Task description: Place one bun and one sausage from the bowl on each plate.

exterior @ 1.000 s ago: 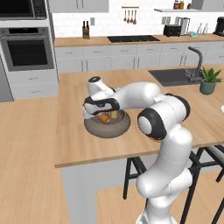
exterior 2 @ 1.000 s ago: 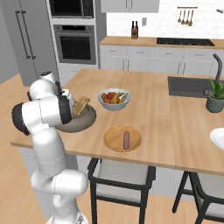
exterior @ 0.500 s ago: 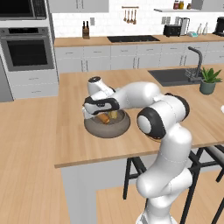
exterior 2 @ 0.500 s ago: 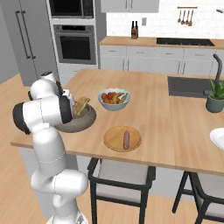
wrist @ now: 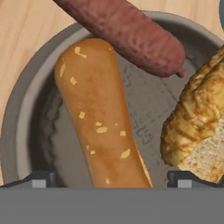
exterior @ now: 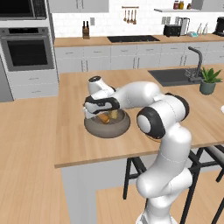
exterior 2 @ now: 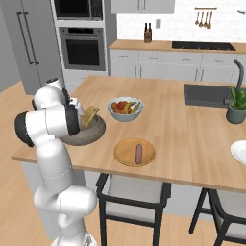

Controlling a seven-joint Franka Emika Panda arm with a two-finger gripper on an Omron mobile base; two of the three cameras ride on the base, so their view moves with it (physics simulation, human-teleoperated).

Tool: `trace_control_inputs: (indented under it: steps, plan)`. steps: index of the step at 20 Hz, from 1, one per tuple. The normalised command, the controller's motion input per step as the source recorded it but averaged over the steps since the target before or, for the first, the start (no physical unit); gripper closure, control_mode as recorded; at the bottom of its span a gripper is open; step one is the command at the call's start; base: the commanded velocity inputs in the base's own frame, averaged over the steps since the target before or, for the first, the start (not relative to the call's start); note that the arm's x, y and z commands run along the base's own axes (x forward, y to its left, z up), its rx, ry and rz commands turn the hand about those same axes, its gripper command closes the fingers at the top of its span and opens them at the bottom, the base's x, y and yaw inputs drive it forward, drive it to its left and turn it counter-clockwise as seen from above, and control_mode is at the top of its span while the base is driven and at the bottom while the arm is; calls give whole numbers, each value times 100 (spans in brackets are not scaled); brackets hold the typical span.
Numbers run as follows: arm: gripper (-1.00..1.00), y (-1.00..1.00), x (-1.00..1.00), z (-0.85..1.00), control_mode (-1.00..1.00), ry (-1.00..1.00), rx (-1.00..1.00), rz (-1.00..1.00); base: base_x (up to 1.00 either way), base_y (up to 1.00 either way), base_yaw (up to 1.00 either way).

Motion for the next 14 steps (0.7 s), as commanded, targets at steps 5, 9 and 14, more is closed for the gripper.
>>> trace_control_inputs:
  steps: [5, 9, 14]
  plan:
    - [-100, -41, 0, -27, -100, 3, -2, -2, 0, 0, 0]
    - [-100, 0, -4, -64, -100, 5, 0, 0, 0, 0, 0]
    - [-100, 23, -29, -61, -100, 1, 0, 0, 0, 0, 0]
